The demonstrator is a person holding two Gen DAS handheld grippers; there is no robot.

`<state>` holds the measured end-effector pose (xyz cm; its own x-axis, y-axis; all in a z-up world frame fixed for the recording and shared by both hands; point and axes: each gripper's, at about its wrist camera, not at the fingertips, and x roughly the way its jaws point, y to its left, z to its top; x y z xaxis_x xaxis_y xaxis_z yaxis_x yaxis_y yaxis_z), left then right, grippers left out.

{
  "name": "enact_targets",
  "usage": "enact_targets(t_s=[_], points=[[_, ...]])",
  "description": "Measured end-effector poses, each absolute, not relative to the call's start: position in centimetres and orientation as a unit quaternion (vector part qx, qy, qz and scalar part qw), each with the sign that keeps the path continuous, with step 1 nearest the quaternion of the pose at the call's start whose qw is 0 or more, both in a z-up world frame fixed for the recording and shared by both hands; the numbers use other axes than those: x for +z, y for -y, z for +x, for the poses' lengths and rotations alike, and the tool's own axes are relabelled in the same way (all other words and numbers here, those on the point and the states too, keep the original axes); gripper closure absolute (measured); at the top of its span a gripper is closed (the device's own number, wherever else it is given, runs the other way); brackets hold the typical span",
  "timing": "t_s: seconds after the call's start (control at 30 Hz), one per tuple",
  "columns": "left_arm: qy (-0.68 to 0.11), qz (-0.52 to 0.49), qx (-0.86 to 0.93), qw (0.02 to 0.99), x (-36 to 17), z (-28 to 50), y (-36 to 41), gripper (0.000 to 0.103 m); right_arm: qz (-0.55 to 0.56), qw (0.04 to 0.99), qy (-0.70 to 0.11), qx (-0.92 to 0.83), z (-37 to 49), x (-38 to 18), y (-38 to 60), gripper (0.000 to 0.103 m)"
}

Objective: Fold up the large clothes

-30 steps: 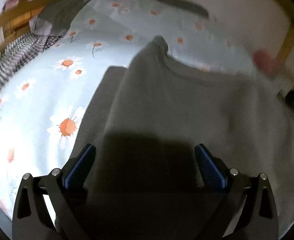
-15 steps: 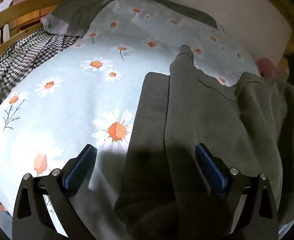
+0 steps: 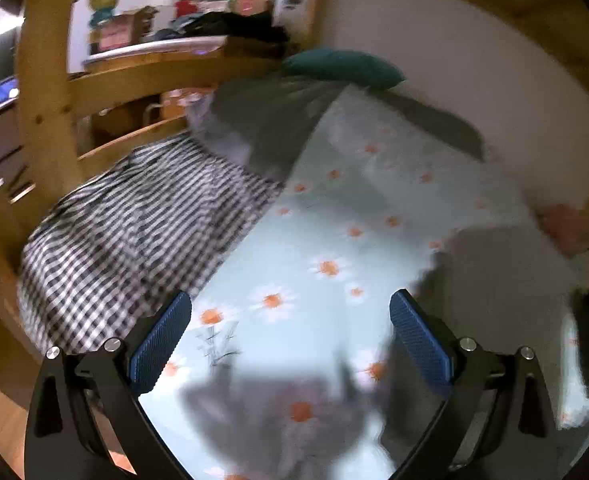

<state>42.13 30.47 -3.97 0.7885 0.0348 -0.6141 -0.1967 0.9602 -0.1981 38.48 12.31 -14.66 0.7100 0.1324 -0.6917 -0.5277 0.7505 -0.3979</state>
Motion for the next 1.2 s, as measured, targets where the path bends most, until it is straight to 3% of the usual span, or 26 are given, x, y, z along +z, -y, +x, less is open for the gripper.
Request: enact_targets(t_s=[0.17, 0.27, 0.3, 0.33, 0.4, 0.57, 0.7, 0.87, 1.2], points=[[-0.322, -0.141, -0.048, 0.935, -0.7, 44.2, -27.4, 0.005, -0.281, 0.881, -0.333, 0.185, 38.3, -13.5, -12.3, 0.072], [-0.349, -0.122, -0.131, 0.92, 1.2, 47.8, -22.7, 0.005, -0.297, 0.884, -0.315, 0.176, 37.0, -12.6, -12.2, 0.061], [-0.363, -0.113, -0.161, 0.911, 1.5, 49.2, -20.9, 0.005, -0.307, 0.883, -0.311, 0.171, 36.8, -12.0, -12.7, 0.054], [-0.379, -0.098, -0.196, 0.899, 1.7, 50.8, -18.5, 0.005, -0.315, 0.879, -0.311, 0.177, 35.8, -11.4, -12.8, 0.041], [-0.399, -0.065, -0.226, 0.886, 1.7, 53.1, -14.3, 0.005, -0.292, 0.876, -0.308, 0.229, 33.7, -10.1, -12.2, 0.003], [-0.427, 0.015, -0.208, 0.88, -1.6, 58.6, -7.2, 0.005, -0.196, 0.905, -0.267, 0.266, 29.5, -4.1, -7.1, 0.004], [-0.479, -0.002, -0.175, 0.86, -6.5, 62.4, -6.8, 0.004, -0.093, 0.946, -0.281, 0.128, 33.8, -2.1, 0.1, 0.004], [-0.509, -0.044, -0.174, 0.842, -12.8, 64.2, -7.6, 0.004, 0.044, 0.869, -0.479, 0.114, 42.7, -10.7, 6.1, 0.003], [-0.459, -0.064, -0.169, 0.87, -14.2, 63.5, -7.5, 0.003, 0.094, 0.843, -0.508, 0.147, 42.6, -14.6, 6.9, 0.003]])
